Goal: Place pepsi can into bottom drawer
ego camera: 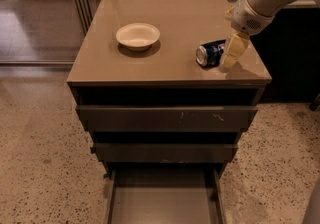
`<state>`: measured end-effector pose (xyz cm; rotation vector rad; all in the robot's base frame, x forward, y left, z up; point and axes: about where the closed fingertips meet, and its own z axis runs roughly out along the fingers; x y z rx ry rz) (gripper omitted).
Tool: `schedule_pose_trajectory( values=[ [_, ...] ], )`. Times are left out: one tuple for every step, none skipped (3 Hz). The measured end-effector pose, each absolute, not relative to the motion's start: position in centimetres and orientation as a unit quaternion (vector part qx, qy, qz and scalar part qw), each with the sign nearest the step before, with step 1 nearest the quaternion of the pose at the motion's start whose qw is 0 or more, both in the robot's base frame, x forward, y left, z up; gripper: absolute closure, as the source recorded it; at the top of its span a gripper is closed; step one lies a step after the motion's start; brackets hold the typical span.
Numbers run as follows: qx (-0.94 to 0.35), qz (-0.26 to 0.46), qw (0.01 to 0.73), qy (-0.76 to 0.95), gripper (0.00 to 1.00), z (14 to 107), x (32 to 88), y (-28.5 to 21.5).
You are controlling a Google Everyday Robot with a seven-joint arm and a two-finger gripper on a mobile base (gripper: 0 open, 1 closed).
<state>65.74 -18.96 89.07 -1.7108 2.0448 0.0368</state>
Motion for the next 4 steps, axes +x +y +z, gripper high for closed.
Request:
schedule_pose_trajectory(
  values=[
    [-0.626,0.011,0.220,0.748,0.00,87.9,67.1,-19.9],
    [-0.613,0.022,0.202,0.764,0.00,86.5,67.9,-21.5],
    [-0.600,0.036,0.190,0.777,0.00,85.0,68.5,-22.6],
    [-0.592,0.055,0.193,0.781,0.00,83.8,69.2,-22.4]
  ],
)
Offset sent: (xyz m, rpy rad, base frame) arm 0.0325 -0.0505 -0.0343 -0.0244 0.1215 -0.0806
